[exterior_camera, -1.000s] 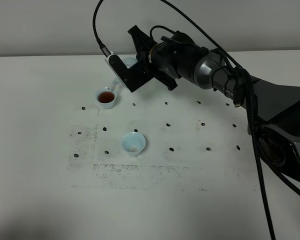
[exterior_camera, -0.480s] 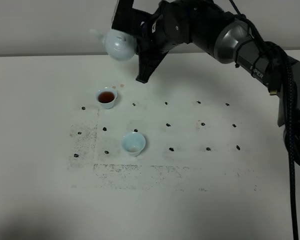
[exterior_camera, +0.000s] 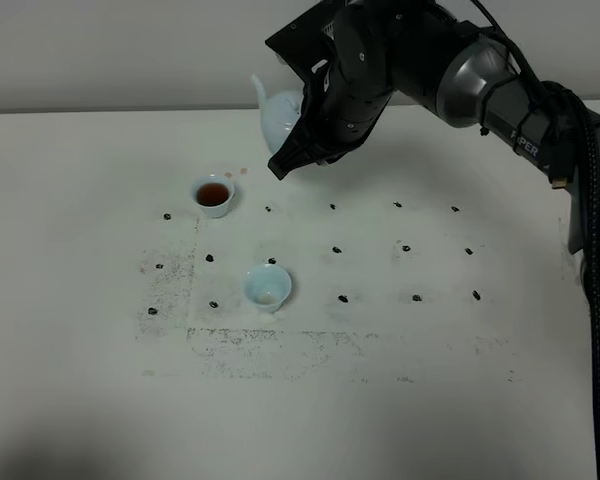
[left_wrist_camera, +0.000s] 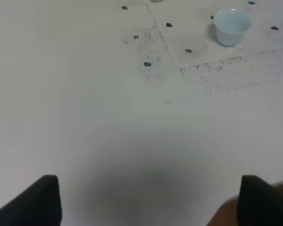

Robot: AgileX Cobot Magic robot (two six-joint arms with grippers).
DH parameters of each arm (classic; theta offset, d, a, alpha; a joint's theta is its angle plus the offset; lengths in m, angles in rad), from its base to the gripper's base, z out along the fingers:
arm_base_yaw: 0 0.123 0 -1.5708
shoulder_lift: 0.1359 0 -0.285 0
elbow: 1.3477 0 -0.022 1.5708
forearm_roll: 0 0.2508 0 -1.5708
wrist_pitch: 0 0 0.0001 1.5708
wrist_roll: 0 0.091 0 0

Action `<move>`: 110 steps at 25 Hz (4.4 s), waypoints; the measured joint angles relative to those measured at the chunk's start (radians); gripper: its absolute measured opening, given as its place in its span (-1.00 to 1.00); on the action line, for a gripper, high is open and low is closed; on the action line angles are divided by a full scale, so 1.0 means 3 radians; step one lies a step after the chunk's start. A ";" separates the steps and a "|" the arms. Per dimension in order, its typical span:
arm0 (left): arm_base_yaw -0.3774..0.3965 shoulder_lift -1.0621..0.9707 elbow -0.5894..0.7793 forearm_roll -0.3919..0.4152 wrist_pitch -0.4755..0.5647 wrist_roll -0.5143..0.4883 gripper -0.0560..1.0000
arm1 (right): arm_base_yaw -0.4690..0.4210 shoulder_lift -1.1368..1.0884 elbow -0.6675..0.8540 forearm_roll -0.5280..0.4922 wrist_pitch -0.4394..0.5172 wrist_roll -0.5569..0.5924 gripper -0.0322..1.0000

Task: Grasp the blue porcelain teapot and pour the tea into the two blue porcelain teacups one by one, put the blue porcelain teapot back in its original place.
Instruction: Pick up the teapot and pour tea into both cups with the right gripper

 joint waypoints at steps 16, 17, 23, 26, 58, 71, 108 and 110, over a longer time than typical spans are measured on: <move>0.0000 0.0000 0.0000 0.0000 0.0000 0.0000 0.47 | 0.0000 0.0036 0.0942 0.0413 -0.1239 0.0029 -0.85; 0.0000 0.0000 0.0000 0.0000 0.0000 0.0000 0.47 | 0.0000 0.0056 0.0955 0.0426 -0.1259 0.0029 -0.85; 0.0000 0.0000 0.0000 0.0000 0.0000 0.0000 0.47 | 0.0000 0.0180 0.0965 0.0486 -0.1336 0.0026 -0.85; 0.0000 0.0000 0.0000 0.0000 0.0000 0.0000 0.47 | -0.0004 0.0183 0.0965 0.0493 -0.1353 0.0026 -0.85; 0.0000 0.0000 0.0000 0.0000 0.0000 0.0000 0.47 | 0.0312 -0.1505 0.3292 -0.1921 -0.2193 -0.0449 -0.85; 0.0000 0.0000 0.0000 0.0000 0.0000 0.0000 0.47 | 0.0312 -0.1288 0.3291 -0.2580 -0.2217 -0.0203 -0.85; 0.0000 0.0000 0.0000 0.0000 0.0000 0.0000 0.47 | 0.0287 -0.1278 0.2974 -0.1383 -0.2241 -0.1356 -0.85; 0.0000 0.0000 0.0000 0.0000 0.0000 0.0000 0.47 | 0.0287 -0.1278 0.2974 -0.1296 -0.2239 -0.1542 -0.85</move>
